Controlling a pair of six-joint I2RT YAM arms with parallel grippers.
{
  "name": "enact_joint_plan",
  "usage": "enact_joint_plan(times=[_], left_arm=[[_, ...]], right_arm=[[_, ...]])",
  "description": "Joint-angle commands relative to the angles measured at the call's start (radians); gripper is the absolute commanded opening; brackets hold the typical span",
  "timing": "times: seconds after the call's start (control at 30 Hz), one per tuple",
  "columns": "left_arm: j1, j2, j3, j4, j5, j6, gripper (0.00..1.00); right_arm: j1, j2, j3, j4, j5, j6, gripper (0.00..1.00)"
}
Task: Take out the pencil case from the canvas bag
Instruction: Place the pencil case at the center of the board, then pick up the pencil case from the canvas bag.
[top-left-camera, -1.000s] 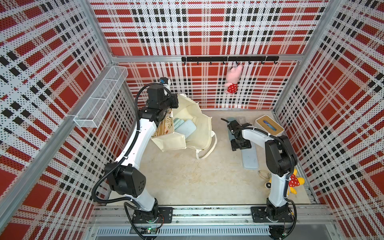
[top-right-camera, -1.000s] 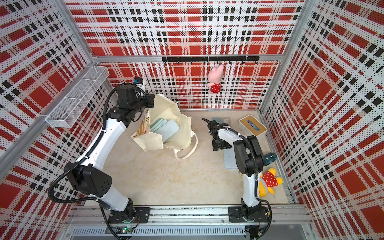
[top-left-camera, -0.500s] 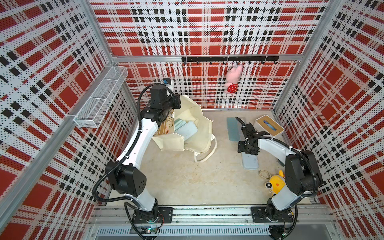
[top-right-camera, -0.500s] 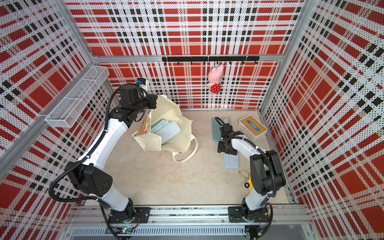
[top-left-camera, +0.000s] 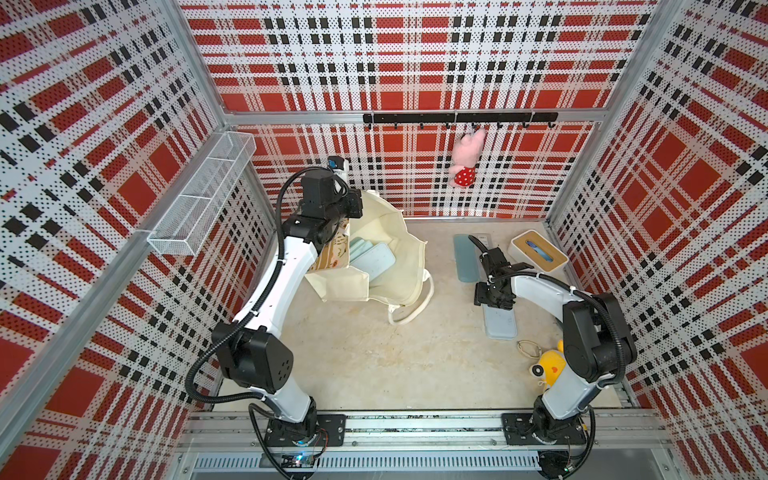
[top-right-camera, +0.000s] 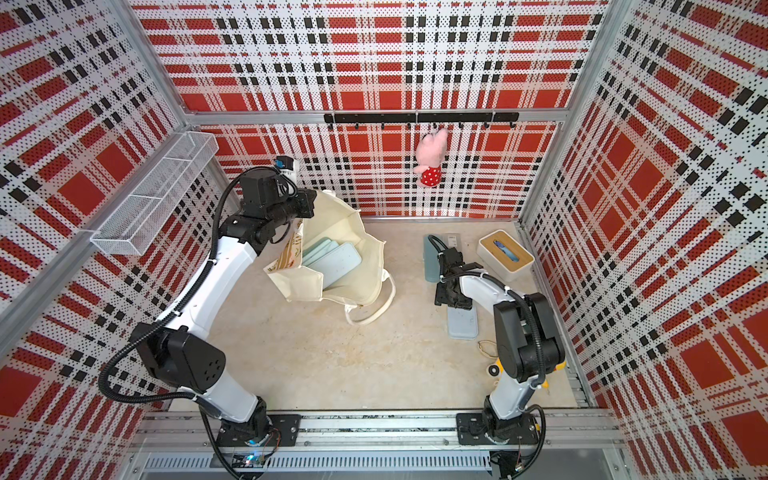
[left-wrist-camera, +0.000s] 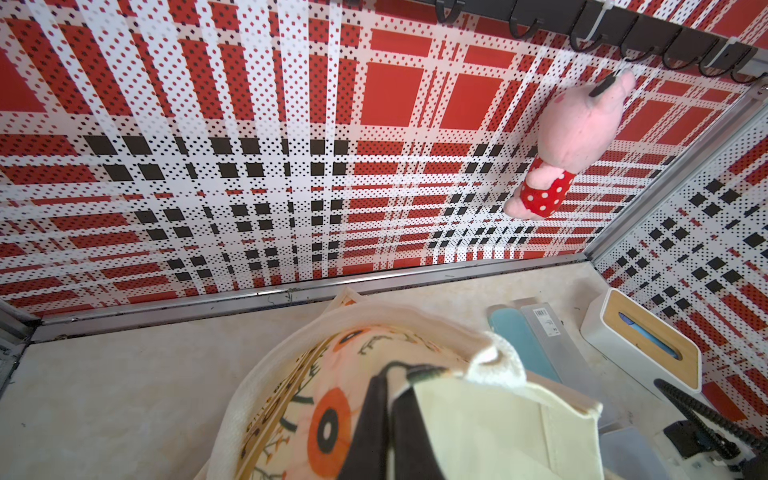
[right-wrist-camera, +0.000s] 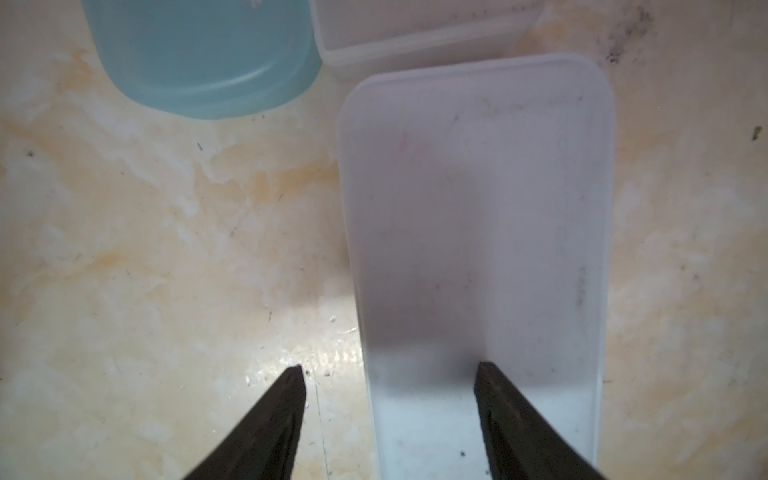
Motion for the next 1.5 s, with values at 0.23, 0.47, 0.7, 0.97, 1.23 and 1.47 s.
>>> enact_joint_plan(times=[0.23,0.47,0.7,0.97,1.23,1.47], left_arm=[[0.007,-0.031,0.042,0.116,0.013,0.002,0.0],[0.011,-0.039,0.036,0.114,0.01,0.002,0.0],[0.012,-0.041,0.036,0.114,0.016,-0.001,0.0],[-0.007,-0.032,0.052,0.104,0.026,0.018,0.0],[-0.016,-0.014,0.076,0.092,0.024,0.031,0.0],[-0.016,-0.015,0.081,0.085,0.019,0.031,0.0]], right_arm=[[-0.01,0.107,0.055,-0.004,0.064,-0.079,0.56],[-0.009,0.134,0.069,0.024,-0.031,-0.175,0.48],[-0.009,0.134,0.065,0.06,-0.095,-0.213,0.44],[-0.077,-0.059,-0.06,0.211,-0.08,-0.091,0.52],[-0.266,-0.106,-0.143,0.291,-0.234,-0.015,0.66],[-0.297,-0.039,-0.127,0.309,-0.302,-0.032,0.68]])
